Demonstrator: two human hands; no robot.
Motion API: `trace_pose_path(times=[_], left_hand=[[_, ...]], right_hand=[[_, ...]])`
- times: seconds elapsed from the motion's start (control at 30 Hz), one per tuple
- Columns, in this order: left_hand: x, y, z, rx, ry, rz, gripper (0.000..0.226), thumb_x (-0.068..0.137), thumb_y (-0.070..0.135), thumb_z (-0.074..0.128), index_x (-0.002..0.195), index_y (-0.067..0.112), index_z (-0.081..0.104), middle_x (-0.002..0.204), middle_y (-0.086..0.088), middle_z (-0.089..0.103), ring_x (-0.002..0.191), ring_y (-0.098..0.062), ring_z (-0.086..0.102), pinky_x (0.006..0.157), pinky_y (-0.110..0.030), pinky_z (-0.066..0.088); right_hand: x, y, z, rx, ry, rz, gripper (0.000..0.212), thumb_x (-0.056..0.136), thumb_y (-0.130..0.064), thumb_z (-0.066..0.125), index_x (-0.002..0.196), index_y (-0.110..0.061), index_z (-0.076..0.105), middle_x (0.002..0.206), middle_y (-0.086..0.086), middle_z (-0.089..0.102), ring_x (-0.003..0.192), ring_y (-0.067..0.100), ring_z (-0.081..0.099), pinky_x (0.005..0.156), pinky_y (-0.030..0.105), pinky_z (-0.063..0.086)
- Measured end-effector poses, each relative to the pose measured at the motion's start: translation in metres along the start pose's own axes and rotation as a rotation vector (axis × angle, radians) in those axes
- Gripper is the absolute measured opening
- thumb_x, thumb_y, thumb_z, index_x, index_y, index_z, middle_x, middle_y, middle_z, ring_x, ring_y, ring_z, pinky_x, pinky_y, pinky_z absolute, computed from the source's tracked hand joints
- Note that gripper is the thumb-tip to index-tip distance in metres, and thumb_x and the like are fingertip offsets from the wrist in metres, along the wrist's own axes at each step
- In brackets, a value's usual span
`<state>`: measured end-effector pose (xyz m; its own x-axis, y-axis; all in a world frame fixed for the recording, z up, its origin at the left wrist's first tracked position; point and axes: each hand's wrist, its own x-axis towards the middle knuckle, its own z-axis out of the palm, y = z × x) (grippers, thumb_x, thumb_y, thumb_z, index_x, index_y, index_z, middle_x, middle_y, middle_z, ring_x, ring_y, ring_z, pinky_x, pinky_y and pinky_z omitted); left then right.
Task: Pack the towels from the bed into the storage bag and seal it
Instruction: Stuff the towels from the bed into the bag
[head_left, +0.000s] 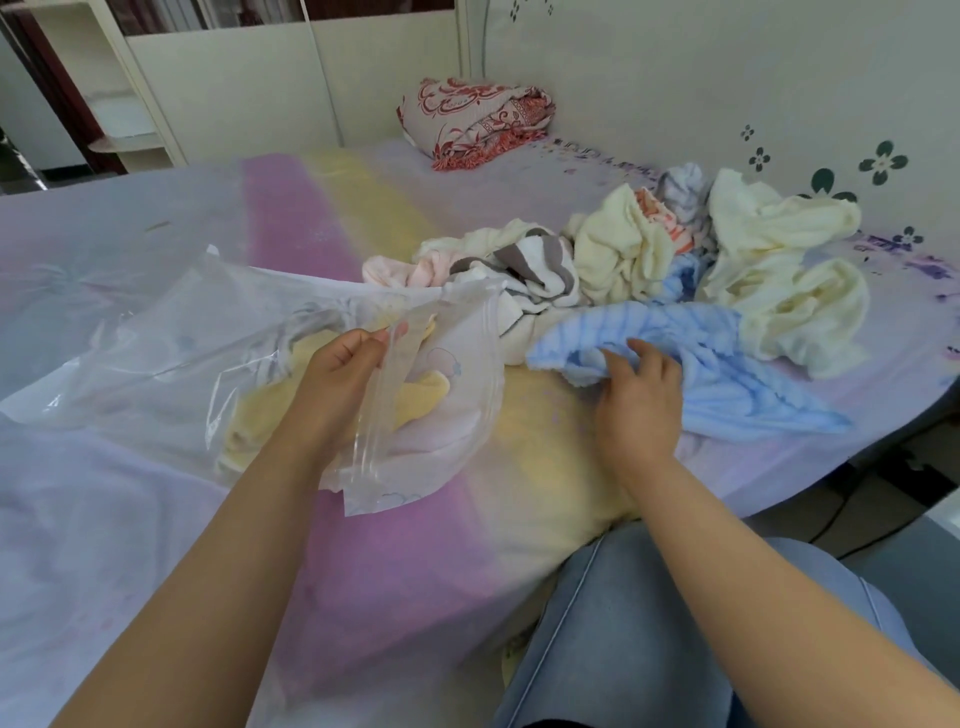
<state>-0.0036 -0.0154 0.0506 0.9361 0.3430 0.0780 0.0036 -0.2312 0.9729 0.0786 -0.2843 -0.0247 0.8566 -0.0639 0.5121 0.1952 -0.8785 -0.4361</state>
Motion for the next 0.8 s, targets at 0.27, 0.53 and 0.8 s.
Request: trace_pose_path(times=[0.27,0.53,0.8], left_hand=[[0.004,0.001,-0.002,-0.049,0.034,0.034,0.067,0.073,0.061,0.059,0.099,-0.001,0.064,0.095,-0.002,0.057,0.081,-0.019,0.052,0.073,-0.033,0.043],[0.007,-0.006,-0.002,-0.063,0.071,0.054,0.063,0.082,0.053,0.060,0.109,-0.003,0.064,0.093,-0.004,0.063,0.081,-0.014,0.061,0.074,-0.027,0.051],[0.010,-0.005,-0.002,-0.039,0.081,0.064,0.048,0.095,0.041,0.059,0.100,-0.006,0.062,0.083,-0.007,0.057,0.072,-0.016,0.056,0.060,-0.022,0.048]], right_hand=[[-0.024,-0.096,-0.030,0.543,-0.307,-0.227,0.037,0.092,-0.022,0.041,0.127,-0.027,0.051,0.080,-0.005,0.064,0.069,0.015,0.059,0.057,0.028,0.039],[-0.039,-0.046,0.005,-0.039,-0.614,-0.018,0.113,0.069,-0.061,0.068,0.142,-0.046,-0.017,0.155,0.002,-0.025,0.136,0.046,0.022,0.095,0.053,0.040],[0.010,-0.046,0.002,-0.024,-0.866,-0.168,0.038,0.092,-0.033,0.049,0.127,-0.020,0.046,0.123,0.009,0.060,0.109,0.026,0.058,0.087,0.037,0.046]])
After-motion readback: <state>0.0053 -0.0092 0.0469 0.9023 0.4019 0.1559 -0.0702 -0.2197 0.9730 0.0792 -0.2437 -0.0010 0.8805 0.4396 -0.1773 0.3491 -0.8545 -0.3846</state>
